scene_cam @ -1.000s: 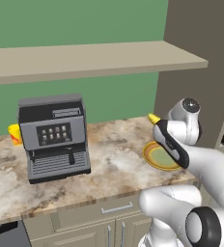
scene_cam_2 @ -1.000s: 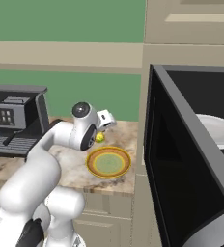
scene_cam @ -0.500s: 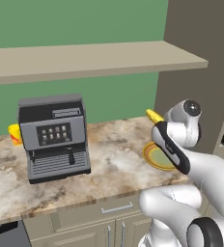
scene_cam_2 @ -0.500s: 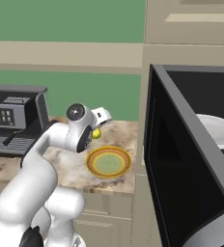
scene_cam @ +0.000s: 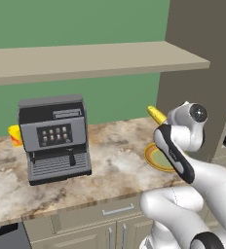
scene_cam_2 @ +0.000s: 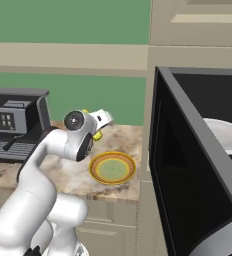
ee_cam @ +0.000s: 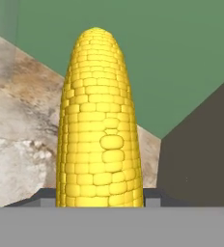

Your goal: Pick the corn from the counter and place it in the microwave. Then turn on the microwave.

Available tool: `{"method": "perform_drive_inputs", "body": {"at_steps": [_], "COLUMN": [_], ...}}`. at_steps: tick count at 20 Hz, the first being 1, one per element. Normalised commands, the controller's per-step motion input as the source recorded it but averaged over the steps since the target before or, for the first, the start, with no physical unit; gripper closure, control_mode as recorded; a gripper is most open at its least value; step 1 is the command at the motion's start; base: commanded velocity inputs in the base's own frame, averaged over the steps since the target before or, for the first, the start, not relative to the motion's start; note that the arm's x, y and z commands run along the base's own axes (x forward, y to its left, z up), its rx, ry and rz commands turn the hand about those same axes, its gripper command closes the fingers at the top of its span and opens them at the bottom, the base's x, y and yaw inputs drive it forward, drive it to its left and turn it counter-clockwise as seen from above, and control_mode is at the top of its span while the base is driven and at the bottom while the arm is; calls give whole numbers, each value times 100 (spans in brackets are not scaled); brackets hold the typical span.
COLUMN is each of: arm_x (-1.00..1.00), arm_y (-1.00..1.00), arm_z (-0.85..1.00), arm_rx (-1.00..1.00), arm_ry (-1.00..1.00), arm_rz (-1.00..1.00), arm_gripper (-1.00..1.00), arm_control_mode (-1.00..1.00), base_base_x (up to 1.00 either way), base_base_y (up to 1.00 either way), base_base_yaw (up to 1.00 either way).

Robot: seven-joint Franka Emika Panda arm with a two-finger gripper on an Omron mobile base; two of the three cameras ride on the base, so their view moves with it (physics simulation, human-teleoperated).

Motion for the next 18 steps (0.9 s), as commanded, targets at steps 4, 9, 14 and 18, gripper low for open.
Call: {"method": "perform_drive_inputs", "body": {"at_steps": [4, 9, 14, 18], "arm_x": [-12, -14, -15, -17], "arm_y": [6, 7, 12, 11], "arm_z": [21, 24, 18, 16], "arm_rx": [0, 0, 0, 0], "arm_ry": [-9, -8, -5, -5], "arm_rz": [3, 2, 2, 2], "arm_gripper": [100, 100, 100, 100], "arm_control_mode": [-100, -100, -100, -100], "base_base_x": [0, 0, 0, 0], "base_base_y": [0, 0, 0, 0], "base_base_yaw": [0, 0, 0, 0]}}
